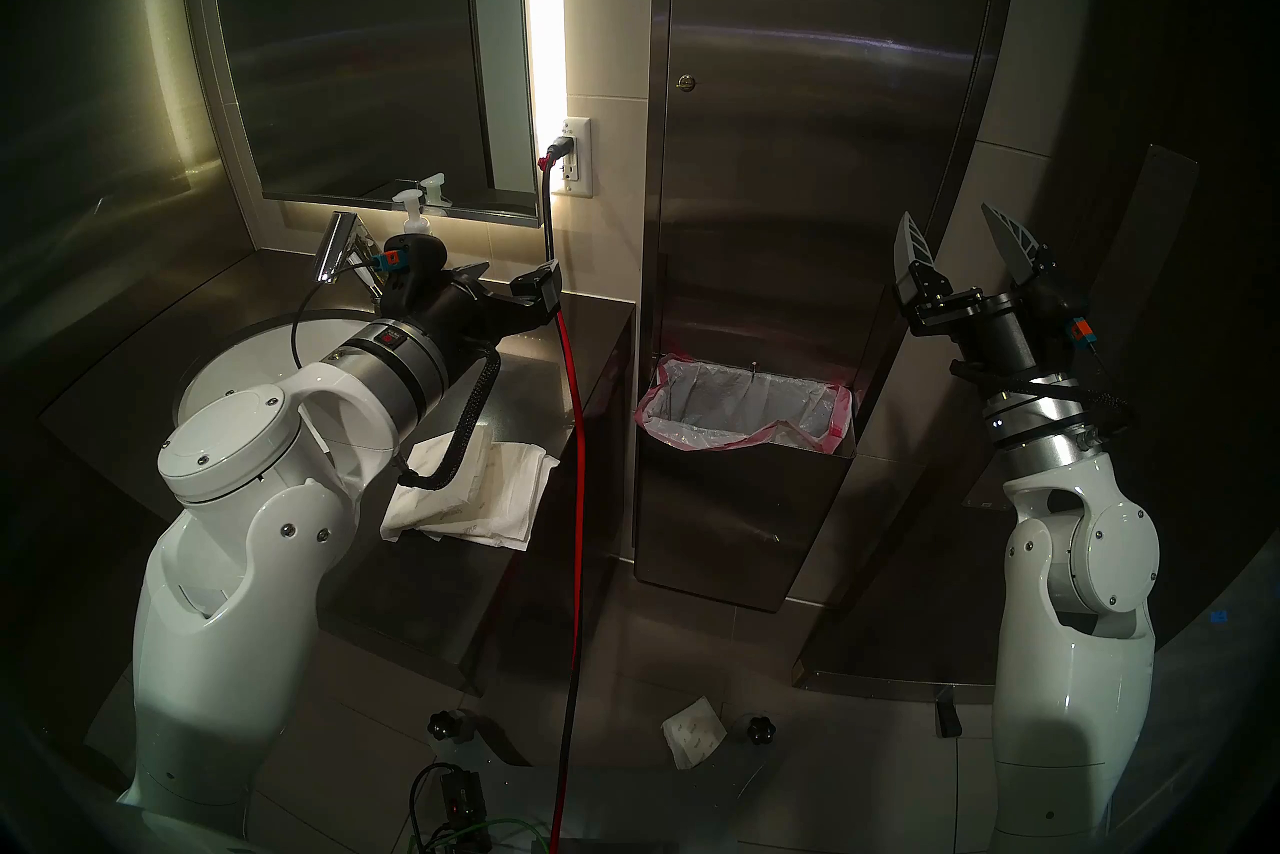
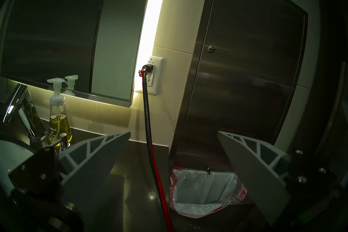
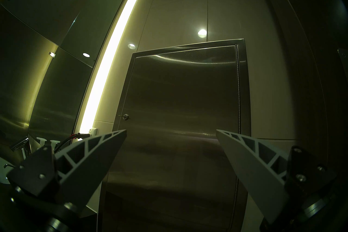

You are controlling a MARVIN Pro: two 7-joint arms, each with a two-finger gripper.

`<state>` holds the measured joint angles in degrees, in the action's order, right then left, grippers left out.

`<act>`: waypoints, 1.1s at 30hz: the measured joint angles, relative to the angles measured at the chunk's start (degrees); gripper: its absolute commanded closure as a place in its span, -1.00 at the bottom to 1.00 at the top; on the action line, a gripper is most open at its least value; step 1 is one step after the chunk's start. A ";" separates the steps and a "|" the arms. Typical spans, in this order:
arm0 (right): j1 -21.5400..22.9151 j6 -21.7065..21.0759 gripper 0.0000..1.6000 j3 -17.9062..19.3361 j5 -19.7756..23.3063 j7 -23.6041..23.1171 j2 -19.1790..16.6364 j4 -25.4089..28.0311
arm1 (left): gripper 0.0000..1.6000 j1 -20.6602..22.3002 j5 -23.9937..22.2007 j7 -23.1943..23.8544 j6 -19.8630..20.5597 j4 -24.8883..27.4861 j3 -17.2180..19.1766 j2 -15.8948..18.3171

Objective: Twist key and open towel dispenser

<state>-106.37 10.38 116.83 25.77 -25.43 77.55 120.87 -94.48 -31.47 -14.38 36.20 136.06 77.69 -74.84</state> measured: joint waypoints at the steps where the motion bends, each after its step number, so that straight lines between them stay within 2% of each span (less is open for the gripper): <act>1: 0.18 0.05 -1.00 -0.10 0.30 -0.20 -0.06 -0.47 | -1.00 0.00 0.00 0.00 0.00 0.00 0.00 0.00; 10: 3.55 1.82 -1.00 -3.28 0.96 -2.61 -1.66 -4.98 | -1.00 -0.03 0.01 0.03 0.00 -0.02 0.02 0.00; 19: 9.19 5.56 -1.00 -8.82 -2.34 -3.07 -5.66 -8.16 | -1.00 -0.04 0.01 0.07 0.00 -0.05 0.04 -0.01; 33: 16.77 10.36 -1.00 -15.15 -7.04 -2.82 -12.37 -12.38 | -1.00 -0.06 0.02 0.12 0.00 -0.08 0.07 -0.01</act>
<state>-89.61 20.74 101.68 18.73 -28.26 65.18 108.49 -94.55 -31.46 -14.26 36.20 135.98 77.76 -74.85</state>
